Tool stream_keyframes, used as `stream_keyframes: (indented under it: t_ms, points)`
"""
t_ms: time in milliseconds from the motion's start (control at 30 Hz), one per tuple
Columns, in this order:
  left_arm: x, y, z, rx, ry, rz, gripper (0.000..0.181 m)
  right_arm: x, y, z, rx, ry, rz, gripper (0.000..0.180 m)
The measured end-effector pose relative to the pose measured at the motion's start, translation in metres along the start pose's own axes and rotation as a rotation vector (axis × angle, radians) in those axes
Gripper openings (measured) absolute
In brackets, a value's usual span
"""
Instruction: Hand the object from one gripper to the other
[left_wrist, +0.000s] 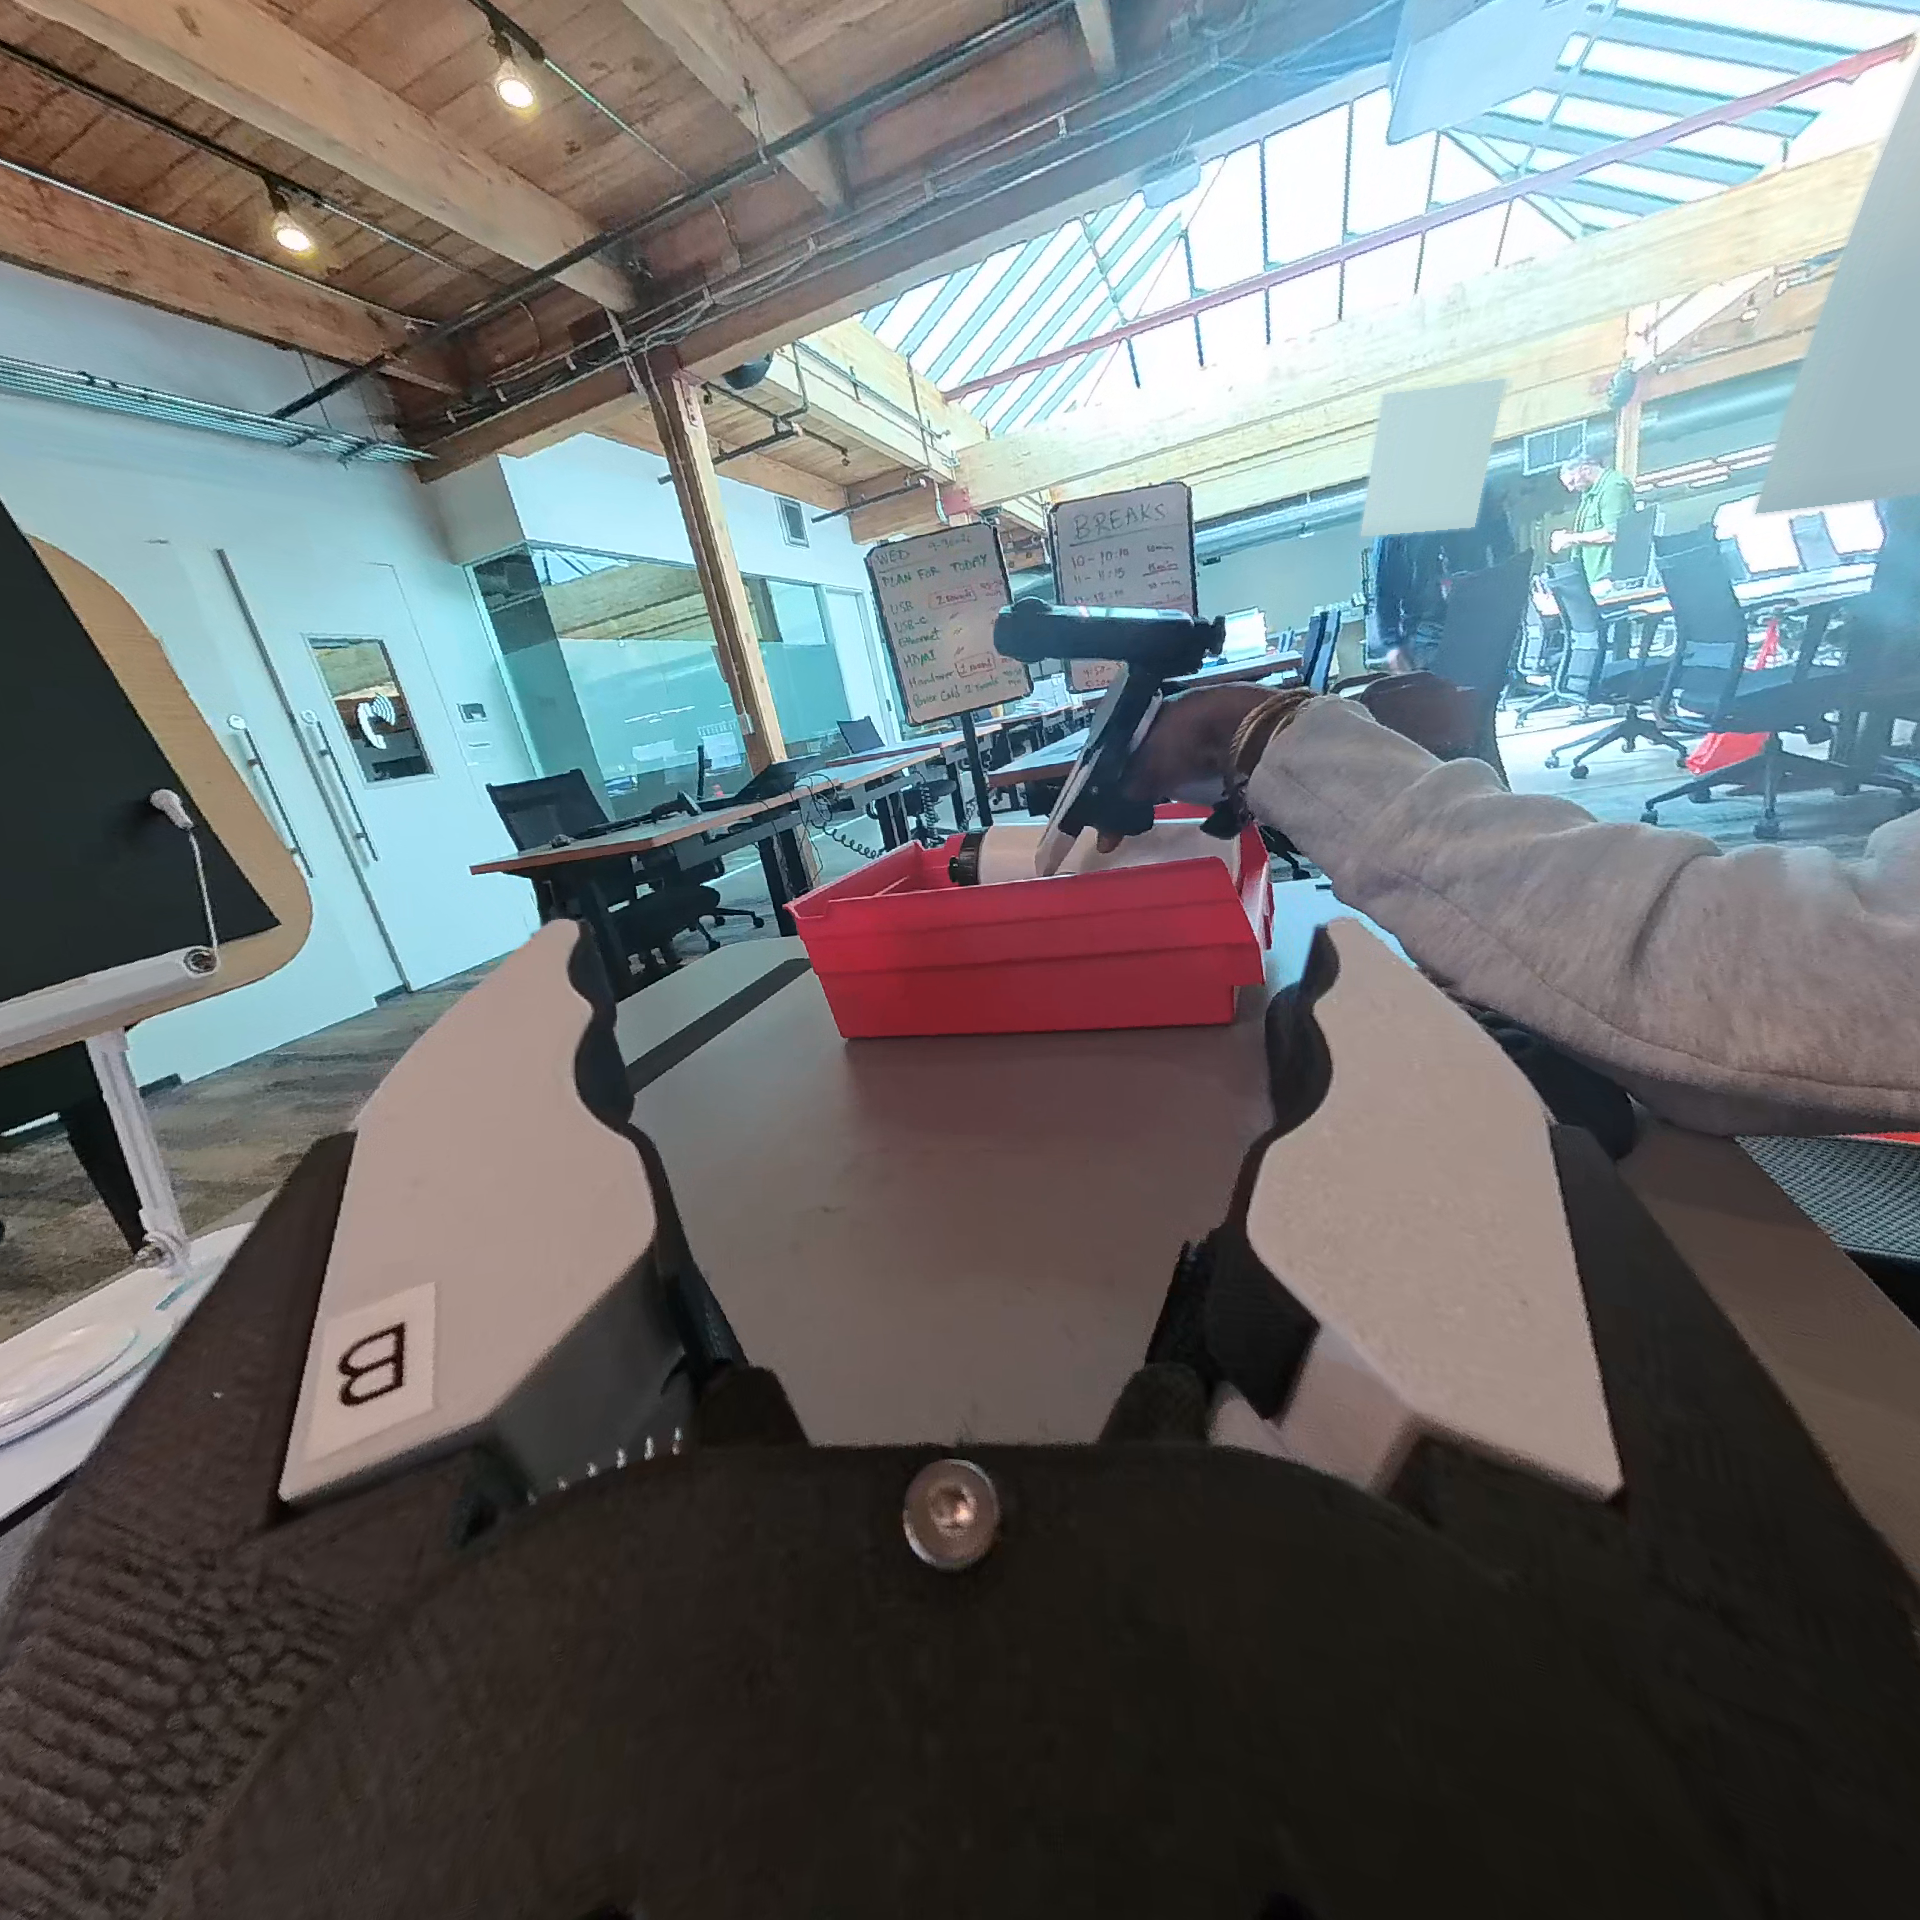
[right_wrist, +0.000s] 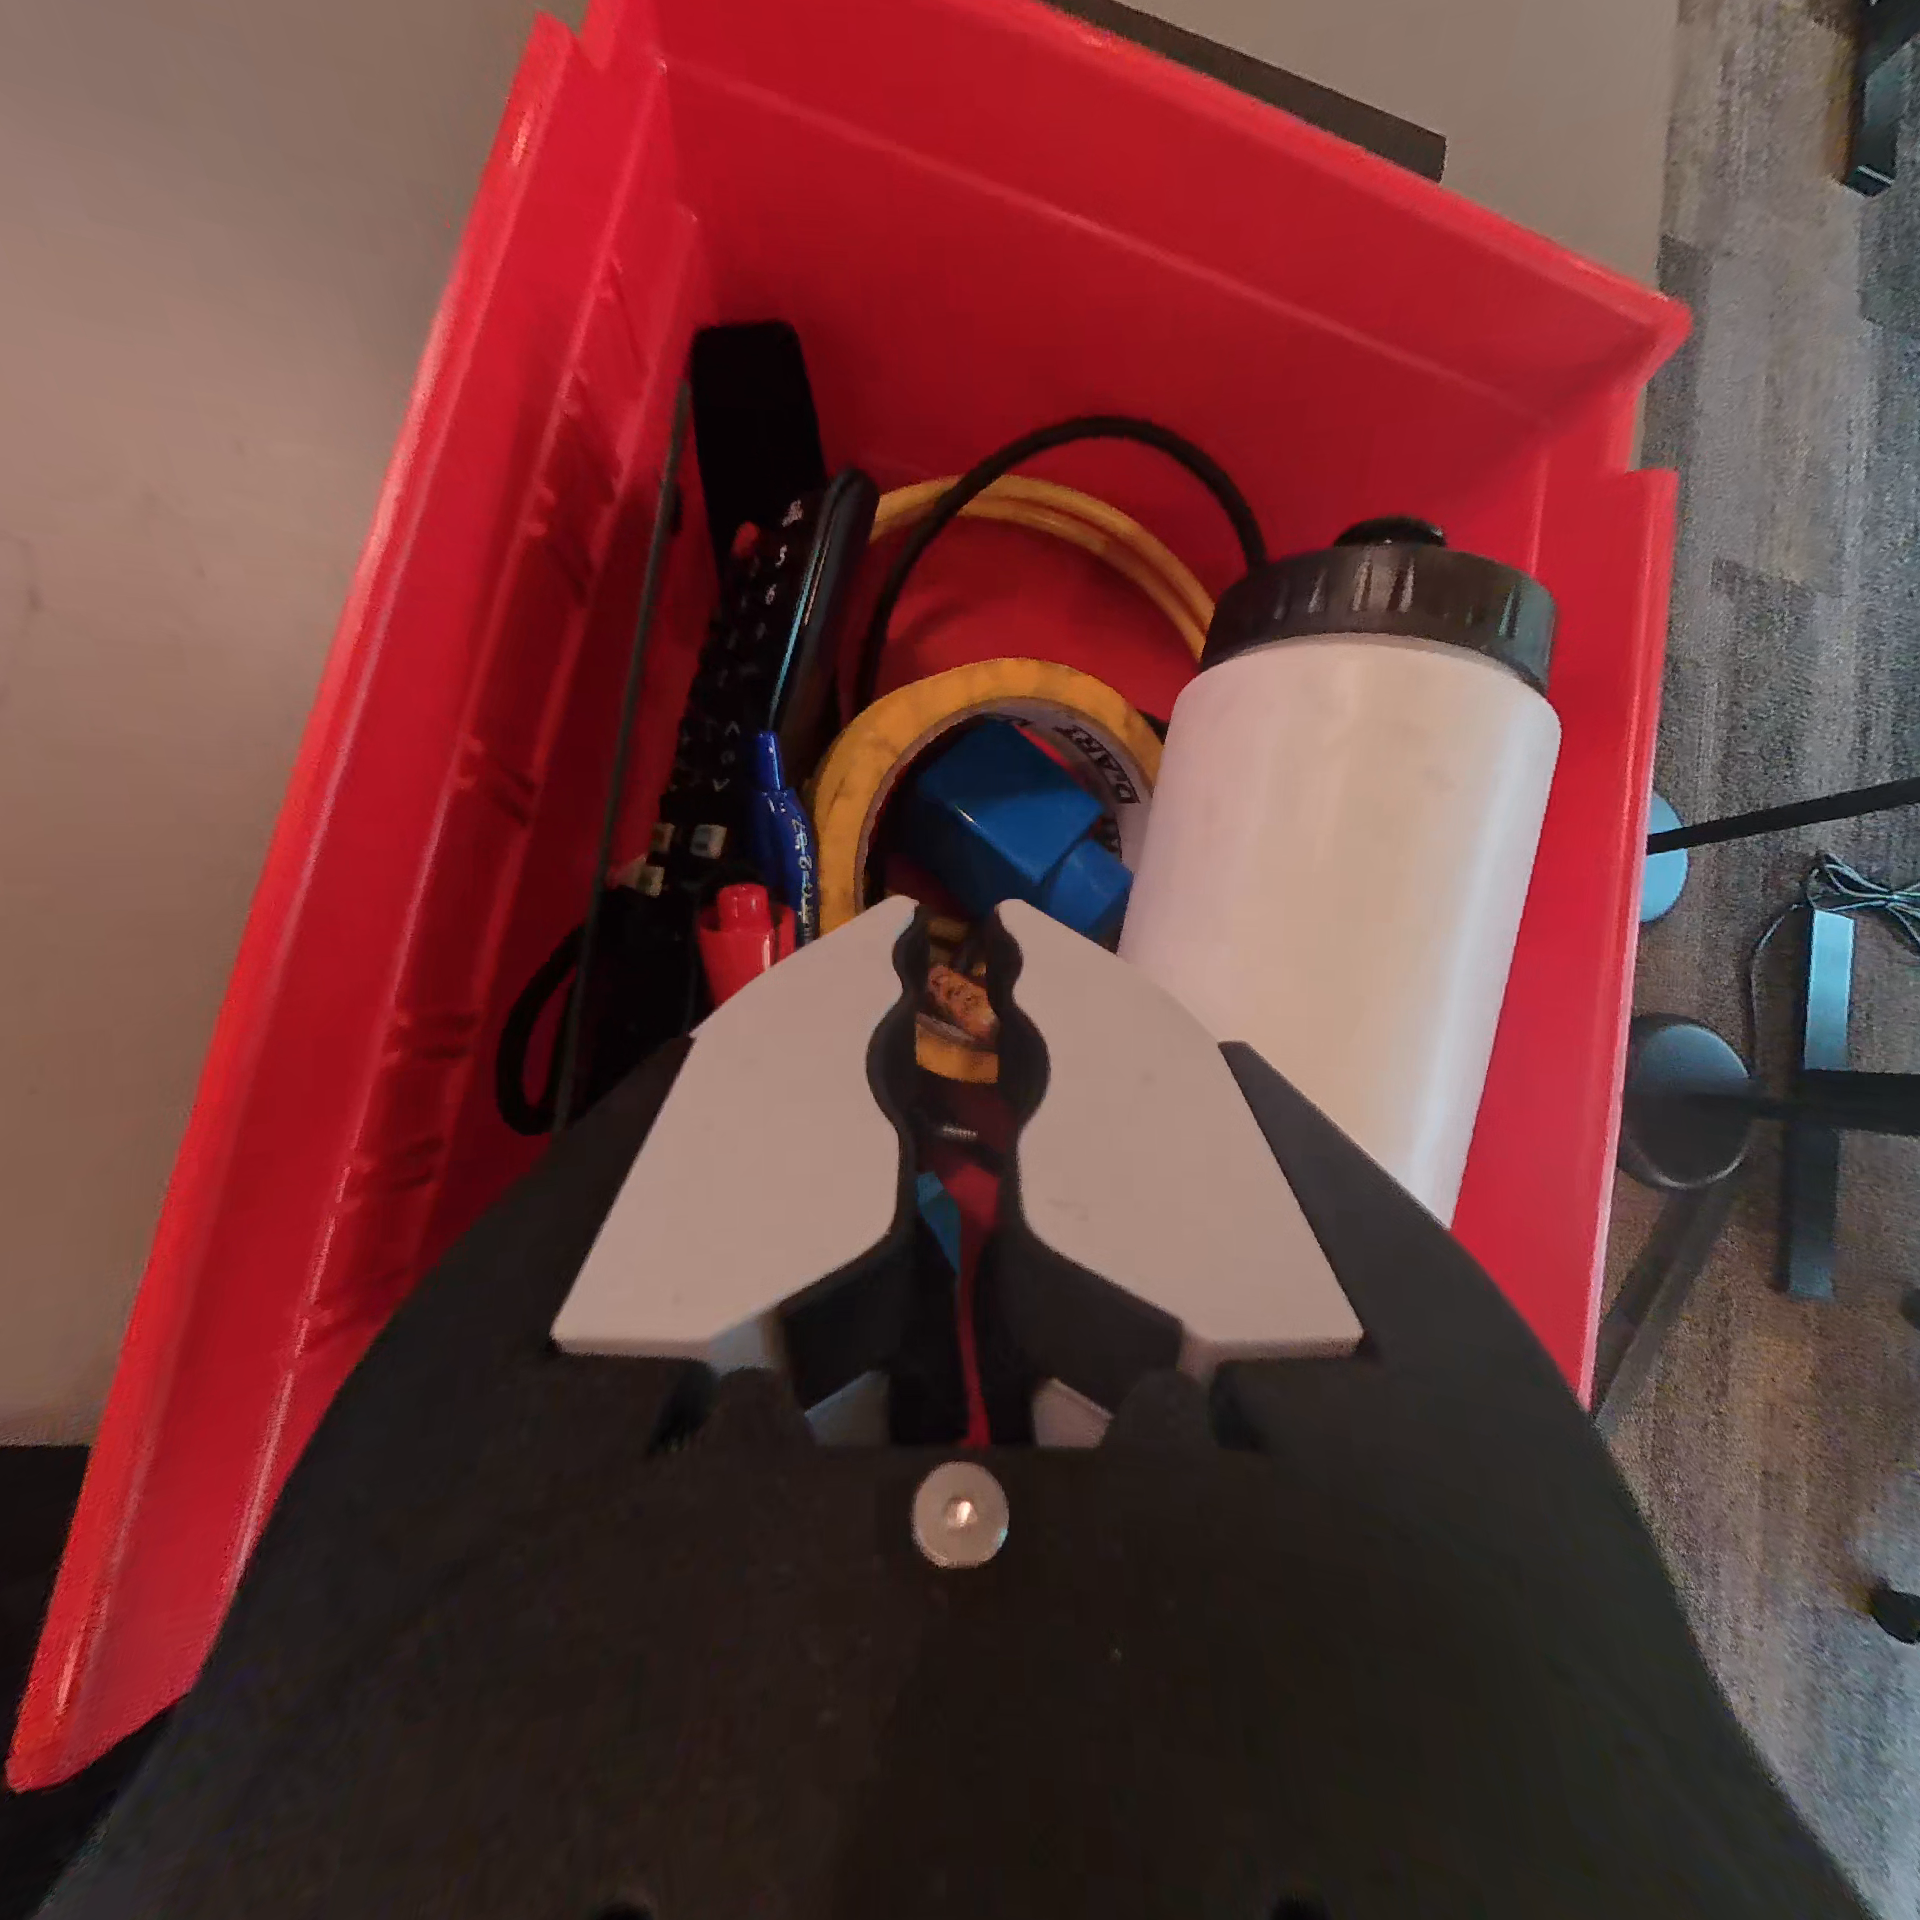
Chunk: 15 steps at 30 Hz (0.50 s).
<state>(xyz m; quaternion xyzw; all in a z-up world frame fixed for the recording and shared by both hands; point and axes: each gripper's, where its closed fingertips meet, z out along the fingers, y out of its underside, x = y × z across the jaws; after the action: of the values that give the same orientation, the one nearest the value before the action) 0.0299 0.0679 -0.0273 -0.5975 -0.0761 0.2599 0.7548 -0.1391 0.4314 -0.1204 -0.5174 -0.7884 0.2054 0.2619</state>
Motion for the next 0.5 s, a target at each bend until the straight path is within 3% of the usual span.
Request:
stream_keyframes:
  t_ms: [33,200,367,500]
  points:
    - [0.001,0.001,0.0,-0.006,0.005,0.0,0.122,0.0,-0.001,0.0,0.005,-0.003,0.002,0.011]
    - [0.003,0.004,0.001,-0.021,0.013,0.007,0.122,0.001,-0.015,-0.014,0.124,-0.02,0.024,0.03]
    - [0.003,0.005,0.002,-0.025,0.013,0.008,0.122,0.01,-0.063,-0.067,0.484,0.007,0.089,0.108]
    - [0.002,0.003,0.002,-0.02,0.01,0.011,0.122,0.0,-0.108,-0.152,0.975,-0.06,0.111,0.139]
